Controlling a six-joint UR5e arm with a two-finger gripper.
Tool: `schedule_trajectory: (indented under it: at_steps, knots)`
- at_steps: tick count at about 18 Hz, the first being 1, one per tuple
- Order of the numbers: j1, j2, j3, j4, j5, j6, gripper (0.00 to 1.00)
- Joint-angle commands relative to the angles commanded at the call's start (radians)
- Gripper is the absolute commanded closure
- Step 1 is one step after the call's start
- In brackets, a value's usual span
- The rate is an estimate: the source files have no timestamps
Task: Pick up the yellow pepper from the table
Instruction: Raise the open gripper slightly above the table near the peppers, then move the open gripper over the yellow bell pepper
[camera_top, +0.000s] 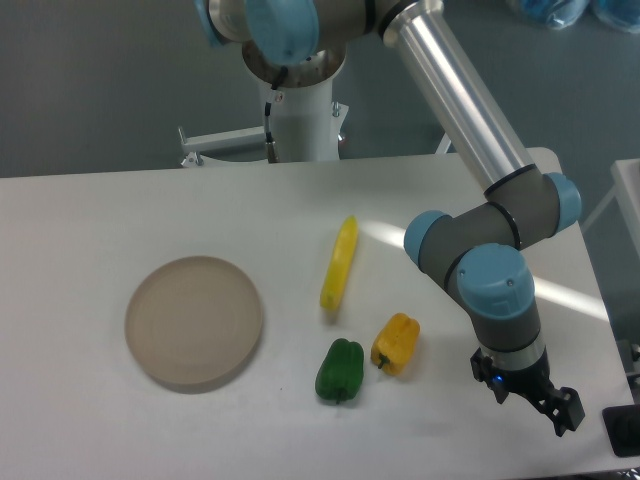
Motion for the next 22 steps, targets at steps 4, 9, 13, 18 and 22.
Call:
schedule_trajectory:
  at_steps: [4, 9, 13, 18, 22]
  knots:
    - [-0.002, 0.003, 0.000, 0.000, -0.002, 0.000, 0.00]
    - [-0.002, 0.041, -0.027, -0.003, -0.005, 0.003, 0.00]
    - [0.002, 0.092, -0.078, -0.011, -0.008, 0.003, 0.00]
    - [0.026, 0.187, -0.149, -0.109, -0.046, 0.002, 0.00]
    - [0.066, 0.284, -0.236, -0.205, -0.116, -0.008, 0.00]
